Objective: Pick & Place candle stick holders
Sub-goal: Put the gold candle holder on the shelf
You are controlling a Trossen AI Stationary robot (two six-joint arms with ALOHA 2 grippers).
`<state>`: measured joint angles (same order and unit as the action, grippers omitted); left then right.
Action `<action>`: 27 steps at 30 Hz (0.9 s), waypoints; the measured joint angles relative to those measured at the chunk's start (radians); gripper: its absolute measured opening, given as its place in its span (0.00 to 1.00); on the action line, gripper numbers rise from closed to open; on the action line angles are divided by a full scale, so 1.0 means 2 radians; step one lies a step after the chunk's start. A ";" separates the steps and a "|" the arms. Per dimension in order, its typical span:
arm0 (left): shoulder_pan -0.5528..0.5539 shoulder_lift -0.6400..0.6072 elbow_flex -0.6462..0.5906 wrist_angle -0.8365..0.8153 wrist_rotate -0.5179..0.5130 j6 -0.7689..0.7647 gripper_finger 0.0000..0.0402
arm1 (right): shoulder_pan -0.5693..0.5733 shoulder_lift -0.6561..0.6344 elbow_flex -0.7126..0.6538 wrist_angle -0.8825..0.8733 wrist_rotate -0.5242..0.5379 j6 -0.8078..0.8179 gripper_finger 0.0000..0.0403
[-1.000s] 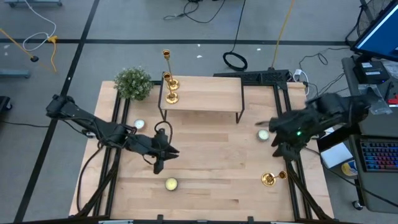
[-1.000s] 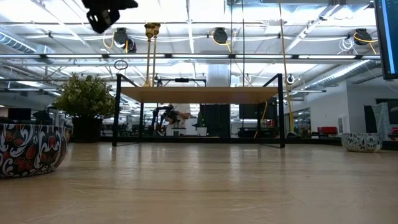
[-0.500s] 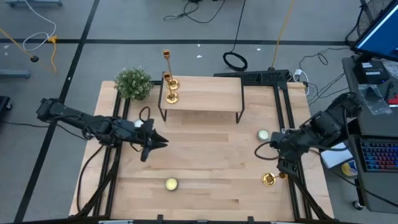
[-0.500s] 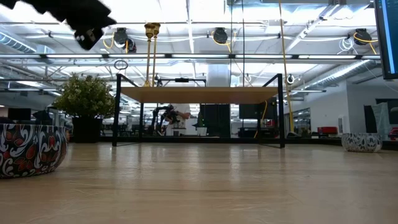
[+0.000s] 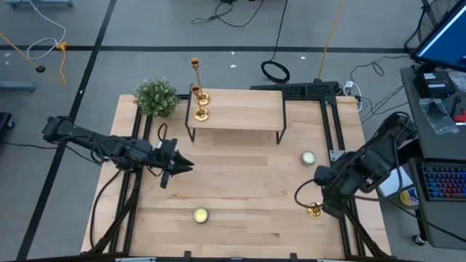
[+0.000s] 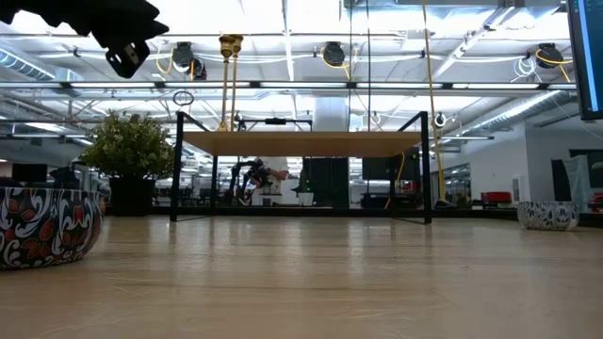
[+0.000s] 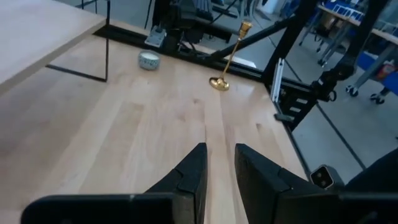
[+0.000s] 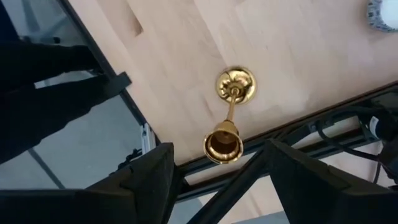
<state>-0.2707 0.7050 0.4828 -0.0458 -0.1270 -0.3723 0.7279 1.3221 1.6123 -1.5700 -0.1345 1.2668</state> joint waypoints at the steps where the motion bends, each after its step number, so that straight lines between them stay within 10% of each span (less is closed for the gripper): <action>1: 0.000 0.000 0.000 0.002 0.000 -0.001 0.20 | 0.002 0.002 0.000 0.000 0.000 0.003 0.61; 27: 0.000 0.000 0.000 0.021 0.021 -0.013 0.20 | 0.069 0.002 -0.074 0.000 0.003 0.096 0.61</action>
<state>-0.2707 0.7055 0.4829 -0.0032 -0.0853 -0.3977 0.8661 1.3256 1.4639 -1.5707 -0.1284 1.4596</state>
